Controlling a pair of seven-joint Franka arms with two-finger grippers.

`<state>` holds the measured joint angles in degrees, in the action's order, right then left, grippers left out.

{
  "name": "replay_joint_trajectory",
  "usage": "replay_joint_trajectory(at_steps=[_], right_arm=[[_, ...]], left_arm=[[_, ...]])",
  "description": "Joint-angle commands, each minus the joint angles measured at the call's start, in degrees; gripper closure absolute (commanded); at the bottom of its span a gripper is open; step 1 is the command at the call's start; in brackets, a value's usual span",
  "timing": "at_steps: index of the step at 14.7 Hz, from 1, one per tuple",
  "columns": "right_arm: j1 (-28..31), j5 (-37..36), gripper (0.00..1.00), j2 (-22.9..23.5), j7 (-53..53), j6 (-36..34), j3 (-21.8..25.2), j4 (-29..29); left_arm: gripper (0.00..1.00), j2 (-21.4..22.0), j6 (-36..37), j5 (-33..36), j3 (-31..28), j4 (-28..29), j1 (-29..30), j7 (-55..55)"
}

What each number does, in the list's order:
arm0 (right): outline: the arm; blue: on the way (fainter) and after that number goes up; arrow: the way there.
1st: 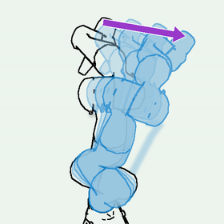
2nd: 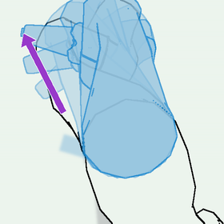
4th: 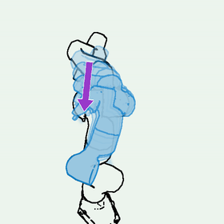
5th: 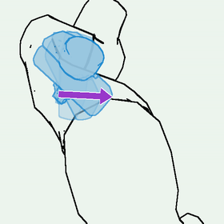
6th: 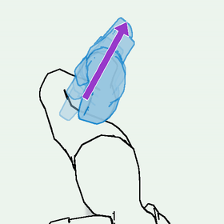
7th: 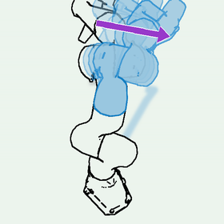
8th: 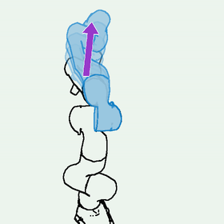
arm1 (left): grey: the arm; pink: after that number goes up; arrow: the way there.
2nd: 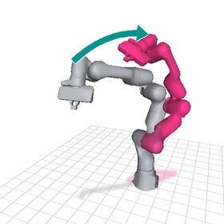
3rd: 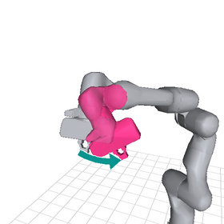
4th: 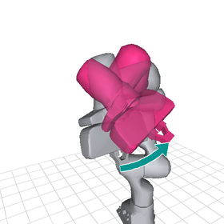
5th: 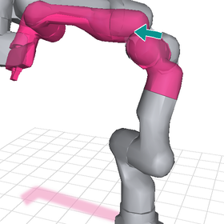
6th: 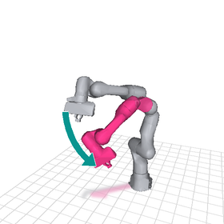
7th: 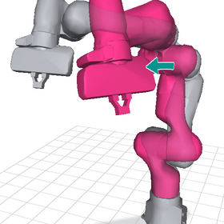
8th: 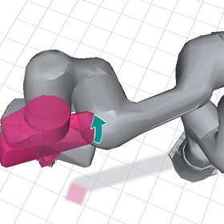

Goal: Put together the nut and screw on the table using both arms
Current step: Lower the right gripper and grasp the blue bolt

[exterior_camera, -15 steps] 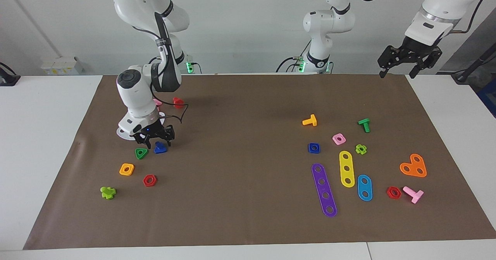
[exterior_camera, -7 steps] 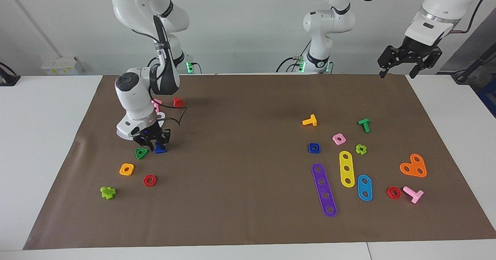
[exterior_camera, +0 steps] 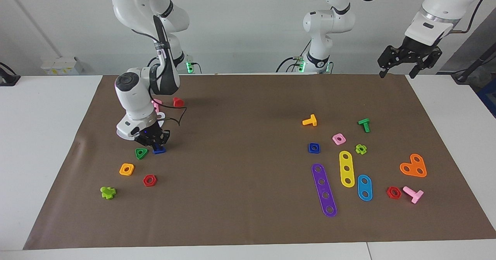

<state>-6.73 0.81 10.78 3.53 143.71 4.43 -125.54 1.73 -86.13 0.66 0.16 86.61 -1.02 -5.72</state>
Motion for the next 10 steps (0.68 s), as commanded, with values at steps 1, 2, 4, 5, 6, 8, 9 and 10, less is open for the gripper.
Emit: replay_joint_trajectory(at_steps=[1, 2, 4, 5, 6, 8, 9, 10], right_arm=[[-0.4, 0.2, 1.00, -1.8, -4.9, -7.2, -0.3, 5.4], [-0.8, 0.2, 1.00, -2.0, -6.5, -9.0, -0.7, 7.5], [-2.1, 0.2, 1.00, -2.7, -9.4, -14.3, -0.8, 11.5], [-2.8, 0.1, 1.00, -3.0, -10.5, -17.3, -0.8, 13.7], [-3.3, -0.1, 1.00, -3.4, -11.4, -20.7, -0.8, 16.1], [-5.0, -0.7, 1.00, -3.4, -14.4, -26.6, -0.9, 20.9], [-5.9, -0.8, 1.00, -3.1, -16.0, -28.2, -0.9, 22.8], [-7.5, -0.8, 1.00, -2.9, -17.7, -28.7, -0.9, 23.9]], left_arm=[[0.00, 1.6, 0.2, 0.1, 0.5, 1.6, 0.8, -0.3], [0.00, 1.6, 0.2, 0.1, 0.5, 1.6, 0.8, -0.3], [0.00, 1.6, 0.2, 0.1, 0.5, 1.5, 0.8, -0.3], [0.00, 1.6, 0.2, 0.1, 0.5, 1.5, 0.8, -0.3], [0.00, 1.6, 0.2, 0.1, 0.5, 1.6, 0.8, -0.3], [0.00, 1.6, 0.2, 0.1, 0.5, 1.6, 0.8, -0.3], [0.00, 1.6, 0.2, 0.1, 0.5, 1.6, 0.8, -0.3], [0.00, 1.6, 0.2, 0.1, 0.5, 1.6, 0.8, -0.3]])
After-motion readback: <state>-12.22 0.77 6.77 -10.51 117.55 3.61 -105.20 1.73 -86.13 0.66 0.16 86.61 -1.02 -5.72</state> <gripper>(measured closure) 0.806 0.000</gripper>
